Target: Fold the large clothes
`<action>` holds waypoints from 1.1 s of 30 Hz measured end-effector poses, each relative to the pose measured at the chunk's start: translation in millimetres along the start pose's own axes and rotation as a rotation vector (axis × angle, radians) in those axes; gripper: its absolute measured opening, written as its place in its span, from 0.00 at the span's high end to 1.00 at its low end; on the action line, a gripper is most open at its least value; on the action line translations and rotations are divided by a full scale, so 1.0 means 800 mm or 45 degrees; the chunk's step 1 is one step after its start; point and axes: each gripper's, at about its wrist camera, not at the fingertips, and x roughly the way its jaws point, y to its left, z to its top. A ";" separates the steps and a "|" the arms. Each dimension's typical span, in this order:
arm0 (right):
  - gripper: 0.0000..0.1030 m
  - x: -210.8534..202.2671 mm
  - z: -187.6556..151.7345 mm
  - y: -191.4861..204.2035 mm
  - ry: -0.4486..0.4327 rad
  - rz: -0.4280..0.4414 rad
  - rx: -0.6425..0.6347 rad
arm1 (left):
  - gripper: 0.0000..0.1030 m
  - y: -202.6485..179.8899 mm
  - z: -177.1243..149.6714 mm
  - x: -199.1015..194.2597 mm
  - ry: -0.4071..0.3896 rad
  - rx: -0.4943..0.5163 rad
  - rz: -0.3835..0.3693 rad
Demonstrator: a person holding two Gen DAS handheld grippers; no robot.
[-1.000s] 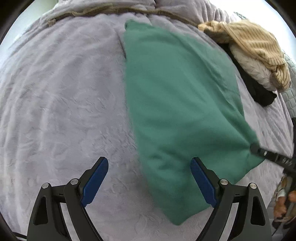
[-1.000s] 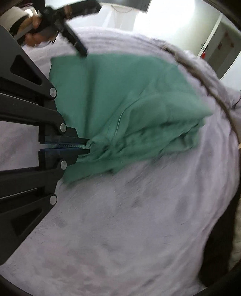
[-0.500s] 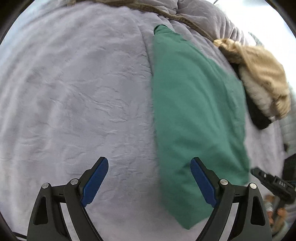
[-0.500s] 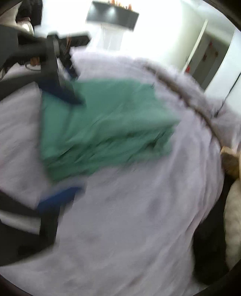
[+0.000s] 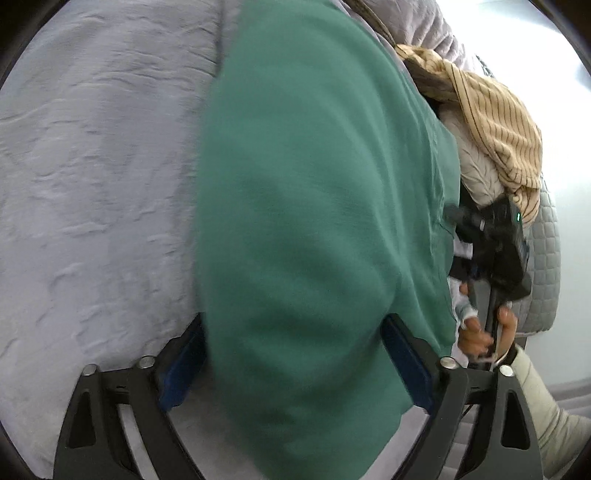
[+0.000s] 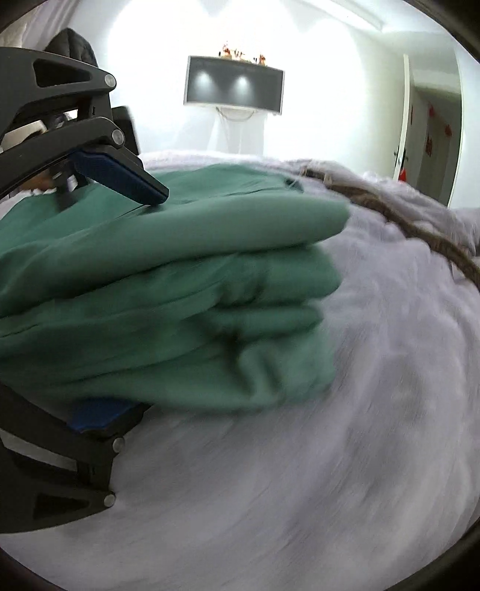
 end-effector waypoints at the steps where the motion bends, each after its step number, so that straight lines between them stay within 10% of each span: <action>1: 0.16 0.007 0.006 0.000 0.005 -0.005 0.003 | 0.05 -0.005 0.001 0.005 -0.006 0.014 0.012; 5: 0.71 0.010 0.005 0.003 0.025 -0.084 0.057 | 0.06 -0.022 -0.003 0.015 -0.022 0.071 0.120; 7: 0.80 -0.003 -0.004 0.008 -0.007 -0.012 0.081 | 0.29 -0.027 -0.008 0.007 -0.056 0.089 0.147; 10: 0.80 -0.018 -0.018 0.026 -0.044 0.121 0.101 | 0.54 -0.036 -0.018 -0.019 -0.091 0.129 0.125; 26: 0.80 0.036 -0.218 0.134 0.045 0.340 0.217 | 0.58 -0.012 -0.154 -0.179 -0.123 0.207 0.096; 33: 0.69 0.108 -0.265 0.125 0.126 0.013 0.251 | 0.53 0.073 -0.253 -0.196 -0.063 0.079 0.268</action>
